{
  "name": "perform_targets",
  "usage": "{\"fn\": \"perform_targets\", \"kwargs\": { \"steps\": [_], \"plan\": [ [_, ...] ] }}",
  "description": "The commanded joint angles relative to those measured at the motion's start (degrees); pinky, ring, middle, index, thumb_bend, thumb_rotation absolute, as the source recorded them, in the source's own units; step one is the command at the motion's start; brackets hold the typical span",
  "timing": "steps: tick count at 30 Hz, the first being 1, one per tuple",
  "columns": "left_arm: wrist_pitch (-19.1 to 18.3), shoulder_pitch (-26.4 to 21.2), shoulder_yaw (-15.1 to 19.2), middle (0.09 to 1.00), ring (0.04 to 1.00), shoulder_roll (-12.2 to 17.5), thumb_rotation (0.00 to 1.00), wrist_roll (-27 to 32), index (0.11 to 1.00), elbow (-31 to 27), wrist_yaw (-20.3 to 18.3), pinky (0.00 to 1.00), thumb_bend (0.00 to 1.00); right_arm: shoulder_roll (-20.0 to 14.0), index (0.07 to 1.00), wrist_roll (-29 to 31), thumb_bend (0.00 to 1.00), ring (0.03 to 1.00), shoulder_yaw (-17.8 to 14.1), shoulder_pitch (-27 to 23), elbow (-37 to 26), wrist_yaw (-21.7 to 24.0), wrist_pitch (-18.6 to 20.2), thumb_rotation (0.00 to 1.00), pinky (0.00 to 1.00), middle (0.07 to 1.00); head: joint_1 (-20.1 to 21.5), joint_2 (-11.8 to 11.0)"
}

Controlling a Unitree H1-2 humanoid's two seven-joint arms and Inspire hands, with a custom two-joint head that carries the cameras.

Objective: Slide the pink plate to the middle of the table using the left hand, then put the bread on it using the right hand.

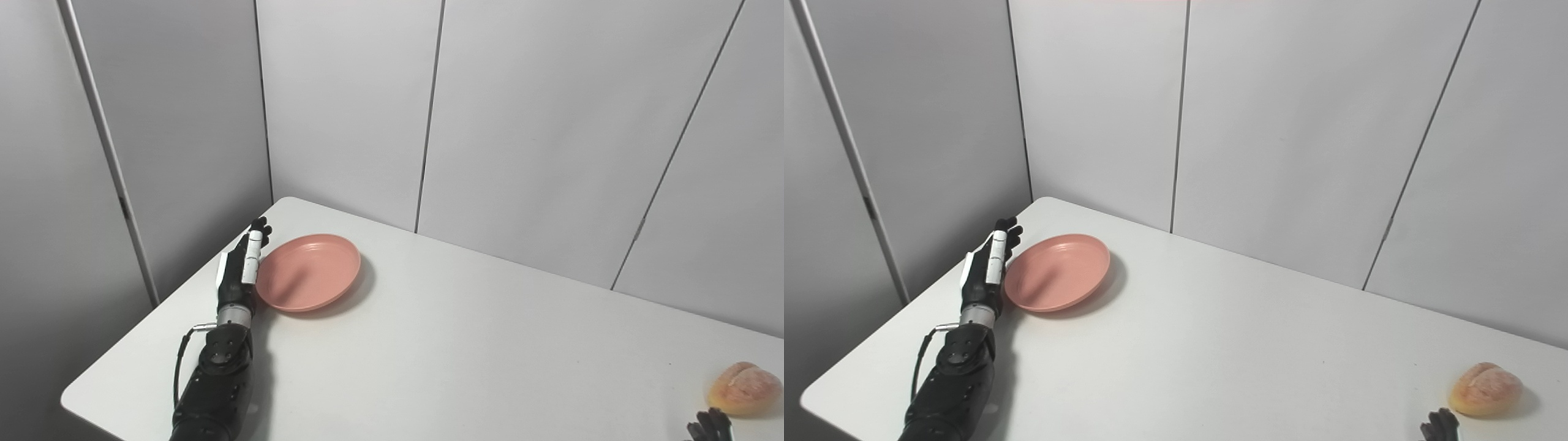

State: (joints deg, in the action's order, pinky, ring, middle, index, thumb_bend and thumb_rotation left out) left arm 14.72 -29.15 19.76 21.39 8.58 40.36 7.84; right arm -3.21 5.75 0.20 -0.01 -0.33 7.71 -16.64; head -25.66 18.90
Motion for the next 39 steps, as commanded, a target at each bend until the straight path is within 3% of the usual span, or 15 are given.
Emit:
{"fn": "perform_targets", "kwargs": {
  "steps": [1, 7, 34, 39],
  "plan": [
    [1.3, -1.7, -0.5, 0.879, 0.921, 0.7, 1.0, 0.1, 0.853, -1.7, -0.6, 1.0, 0.73, 0.6, 1.0, 0.7, 0.7, 1.0, 0.4, 0.6, 0.2, 0.0, -0.2, 0.85, 1.0, 1.0, 0.0, 0.0],
    [2.1, -1.1, -1.7, 0.887, 0.918, 0.6, 1.0, 1.2, 0.85, -1.1, -3.4, 0.97, 0.76, 0.7, 1.0, 0.8, 0.69, 1.0, 0.4, 0.6, 0.1, -0.1, 0.3, 0.85, 1.0, 1.0, 0.1, 0.0],
    [-0.4, -2.6, -4.2, 0.907, 0.941, -2.8, 1.0, 1.6, 0.861, -2.6, -3.5, 1.0, 0.73, 1.0, 1.0, 0.2, 0.68, 1.0, 0.6, 0.5, 0.3, -0.7, -0.4, 0.85, 1.0, 1.0, 1.1, 0.3],
    [1.1, -3.6, -5.0, 0.896, 0.923, -3.7, 1.0, 0.9, 0.85, -1.4, -3.3, 0.98, 0.74, 1.0, 1.0, 0.0, 0.7, 1.0, 0.7, 0.7, -0.8, -0.9, 1.3, 0.84, 1.0, 1.0, 1.5, 0.6]
  ]
}}
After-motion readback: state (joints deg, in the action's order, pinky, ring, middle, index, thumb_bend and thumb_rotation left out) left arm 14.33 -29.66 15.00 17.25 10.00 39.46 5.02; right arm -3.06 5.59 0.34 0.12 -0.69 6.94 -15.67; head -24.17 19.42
